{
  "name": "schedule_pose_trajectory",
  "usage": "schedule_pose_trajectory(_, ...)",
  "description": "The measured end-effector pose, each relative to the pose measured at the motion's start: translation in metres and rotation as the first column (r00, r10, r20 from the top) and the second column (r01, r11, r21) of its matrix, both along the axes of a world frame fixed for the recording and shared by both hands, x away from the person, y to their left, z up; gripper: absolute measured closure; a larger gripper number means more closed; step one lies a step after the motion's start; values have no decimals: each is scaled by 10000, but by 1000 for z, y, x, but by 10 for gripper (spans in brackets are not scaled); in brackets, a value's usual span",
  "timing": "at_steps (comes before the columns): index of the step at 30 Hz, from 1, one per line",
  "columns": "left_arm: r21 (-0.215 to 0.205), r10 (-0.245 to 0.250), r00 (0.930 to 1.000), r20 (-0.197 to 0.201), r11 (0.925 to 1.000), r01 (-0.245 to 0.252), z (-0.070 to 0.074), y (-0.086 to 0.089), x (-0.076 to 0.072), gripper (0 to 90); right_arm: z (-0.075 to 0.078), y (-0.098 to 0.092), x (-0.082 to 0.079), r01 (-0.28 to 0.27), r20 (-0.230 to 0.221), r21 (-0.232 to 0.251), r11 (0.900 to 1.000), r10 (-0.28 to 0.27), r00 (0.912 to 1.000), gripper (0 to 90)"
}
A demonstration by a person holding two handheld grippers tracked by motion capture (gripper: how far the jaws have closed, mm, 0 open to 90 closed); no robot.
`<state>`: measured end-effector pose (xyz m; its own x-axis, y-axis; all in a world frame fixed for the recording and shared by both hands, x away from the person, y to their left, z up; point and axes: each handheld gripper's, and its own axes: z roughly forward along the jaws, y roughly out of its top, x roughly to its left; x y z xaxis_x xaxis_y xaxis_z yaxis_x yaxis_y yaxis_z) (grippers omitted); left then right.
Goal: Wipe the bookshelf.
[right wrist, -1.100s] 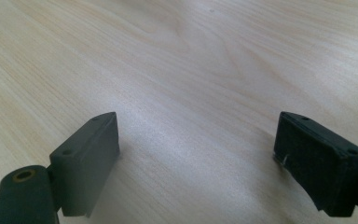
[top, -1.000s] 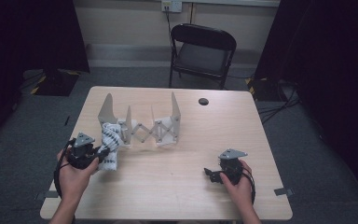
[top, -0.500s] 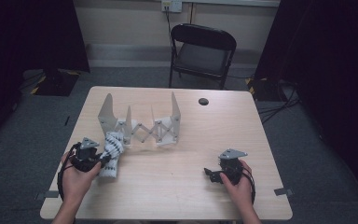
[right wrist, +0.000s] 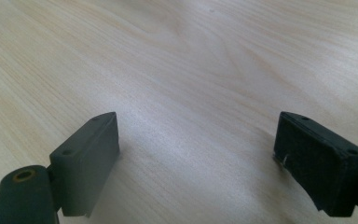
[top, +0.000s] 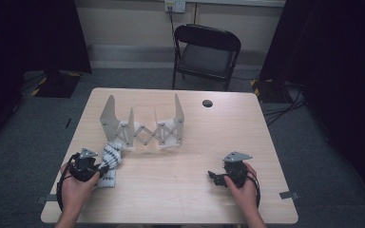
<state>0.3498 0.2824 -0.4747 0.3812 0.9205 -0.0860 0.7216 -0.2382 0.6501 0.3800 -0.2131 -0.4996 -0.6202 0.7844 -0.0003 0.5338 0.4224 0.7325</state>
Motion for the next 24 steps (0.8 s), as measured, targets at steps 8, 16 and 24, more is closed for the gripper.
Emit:
schedule_pose_trajectory(8,-254,94,9994,331,9996,-85,17,7,-6,751,0,0,0,4,-7,1,10000,-4,10000,134)
schedule_pose_trajectory(16,-487,259,9753,2194,9987,-156,94,15,-8,751,0,0,0,-19,9,0,10000,19,10000,134)
schedule_pose_trajectory(24,-285,439,9813,1874,9988,-393,84,12,6,751,0,0,0,-31,3,0,10000,31,10000,134)
